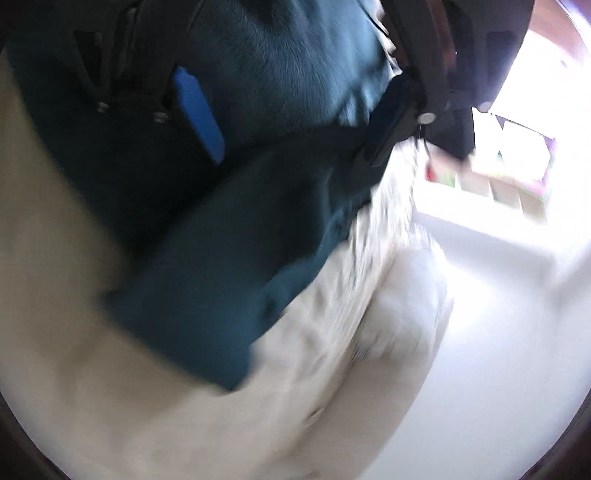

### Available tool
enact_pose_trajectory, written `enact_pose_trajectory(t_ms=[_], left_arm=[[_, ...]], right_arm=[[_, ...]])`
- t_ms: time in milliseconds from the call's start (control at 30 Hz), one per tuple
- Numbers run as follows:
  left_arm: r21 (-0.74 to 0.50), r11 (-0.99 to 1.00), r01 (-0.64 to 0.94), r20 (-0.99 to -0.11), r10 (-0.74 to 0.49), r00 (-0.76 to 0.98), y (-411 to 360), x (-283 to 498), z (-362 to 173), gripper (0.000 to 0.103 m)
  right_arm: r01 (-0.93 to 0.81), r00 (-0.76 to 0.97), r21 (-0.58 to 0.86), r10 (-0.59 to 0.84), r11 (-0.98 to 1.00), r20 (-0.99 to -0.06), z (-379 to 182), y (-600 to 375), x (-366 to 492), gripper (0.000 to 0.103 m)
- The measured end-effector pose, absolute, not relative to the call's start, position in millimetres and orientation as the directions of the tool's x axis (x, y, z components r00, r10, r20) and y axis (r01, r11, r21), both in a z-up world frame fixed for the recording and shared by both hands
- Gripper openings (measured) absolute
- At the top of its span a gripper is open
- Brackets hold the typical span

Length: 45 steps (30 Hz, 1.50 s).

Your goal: Fold small clothes

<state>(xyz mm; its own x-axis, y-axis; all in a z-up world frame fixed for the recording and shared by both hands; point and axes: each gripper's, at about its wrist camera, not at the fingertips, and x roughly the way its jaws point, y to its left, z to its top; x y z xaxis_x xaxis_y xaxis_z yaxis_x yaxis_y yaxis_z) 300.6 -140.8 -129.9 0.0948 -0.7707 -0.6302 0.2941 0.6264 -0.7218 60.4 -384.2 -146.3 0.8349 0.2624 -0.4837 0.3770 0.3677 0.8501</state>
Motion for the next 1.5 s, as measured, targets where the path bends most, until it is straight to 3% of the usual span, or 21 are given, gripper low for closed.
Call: enact_pose_trajectory(t_ms=[133,300,467,667,1000,1233,1400,1500], left_arm=[[-0.707,0.631,0.319,-0.594,-0.775,0.214,-107.7,298.2,-93.6,0.007],[-0.739,0.617,0.271,-0.531,-0.781,0.33,-48.5,302.3,-71.7,0.007],[-0.752,0.619,0.229,-0.521,-0.77,0.369,-8.9,300.8,-72.6,0.007],[-0.756,0.637,0.152,-0.56,-0.749,0.353,18.3,296.6,-115.0,0.007],[-0.74,0.653,0.162,-0.601,-0.749,0.279,5.0,273.6,-150.9,0.007],[-0.725,0.67,0.162,-0.624,-0.738,0.258,-3.1,270.1,-166.9,0.007],[-0.715,0.675,0.182,-0.631,-0.735,0.25,-11.5,268.0,-172.1,0.007],[-0.716,0.676,0.172,-0.631,-0.733,0.254,-18.5,273.6,-173.3,0.007]], right_arm=[[0.349,0.891,0.926,0.256,0.143,-0.375,-163.0,-411.4,47.9,0.083],[0.3,0.906,0.952,0.292,0.069,-0.307,-166.9,-406.0,56.5,0.085],[0.273,0.916,0.962,0.305,0.004,-0.261,-172.3,-398.8,75.4,0.086],[0.3,0.917,0.954,0.283,-0.023,-0.281,-179.3,-403.6,80.1,0.084],[0.317,0.917,0.947,0.237,0.057,-0.321,-174.4,-418.6,100.3,0.084],[0.269,0.937,0.963,0.225,0.017,-0.266,-181.4,-442.1,103.9,0.085],[0.186,0.957,0.982,0.232,-0.037,-0.173,-189.8,-450.3,94.9,0.083],[0.23,0.935,0.97,0.257,0.083,-0.243,-178.5,-428.4,100.4,0.084]])
